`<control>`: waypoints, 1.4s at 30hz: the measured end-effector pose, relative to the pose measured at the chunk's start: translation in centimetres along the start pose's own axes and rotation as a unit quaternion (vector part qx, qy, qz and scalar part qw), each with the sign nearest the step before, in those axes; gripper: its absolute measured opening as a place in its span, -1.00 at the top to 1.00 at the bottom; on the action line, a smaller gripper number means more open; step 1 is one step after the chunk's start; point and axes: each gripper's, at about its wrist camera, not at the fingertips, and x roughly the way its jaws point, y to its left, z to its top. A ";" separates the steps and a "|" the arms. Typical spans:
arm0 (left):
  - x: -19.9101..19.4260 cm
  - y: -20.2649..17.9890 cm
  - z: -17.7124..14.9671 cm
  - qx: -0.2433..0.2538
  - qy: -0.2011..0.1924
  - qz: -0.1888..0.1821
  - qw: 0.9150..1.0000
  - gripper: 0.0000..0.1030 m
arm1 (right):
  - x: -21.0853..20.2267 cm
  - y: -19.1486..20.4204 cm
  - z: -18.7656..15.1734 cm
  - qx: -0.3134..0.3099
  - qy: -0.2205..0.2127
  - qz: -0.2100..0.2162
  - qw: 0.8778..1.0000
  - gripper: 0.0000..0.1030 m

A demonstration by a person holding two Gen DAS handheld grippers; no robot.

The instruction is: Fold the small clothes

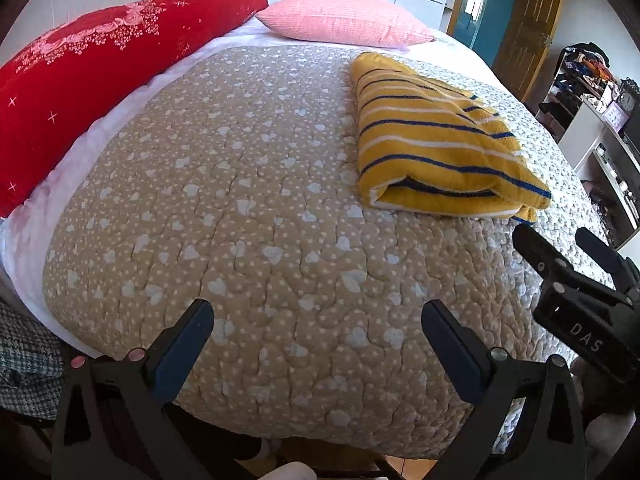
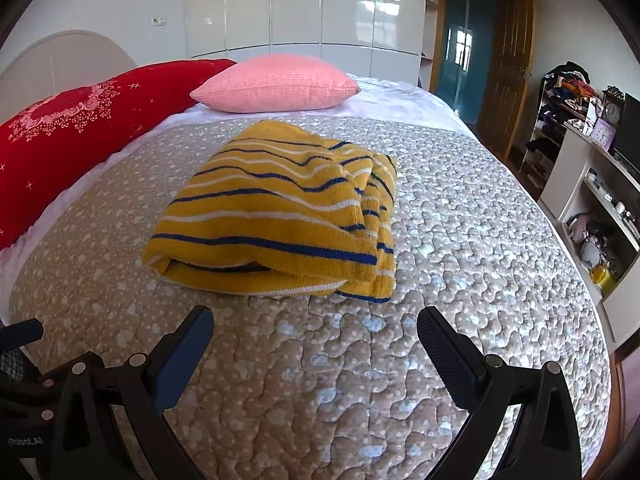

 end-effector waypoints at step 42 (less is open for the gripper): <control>0.3 2.5 -0.5 -0.016 0.016 0.014 1.000 -1.00 | 15.7 -4.8 16.8 0.068 0.066 0.043 0.995 -0.43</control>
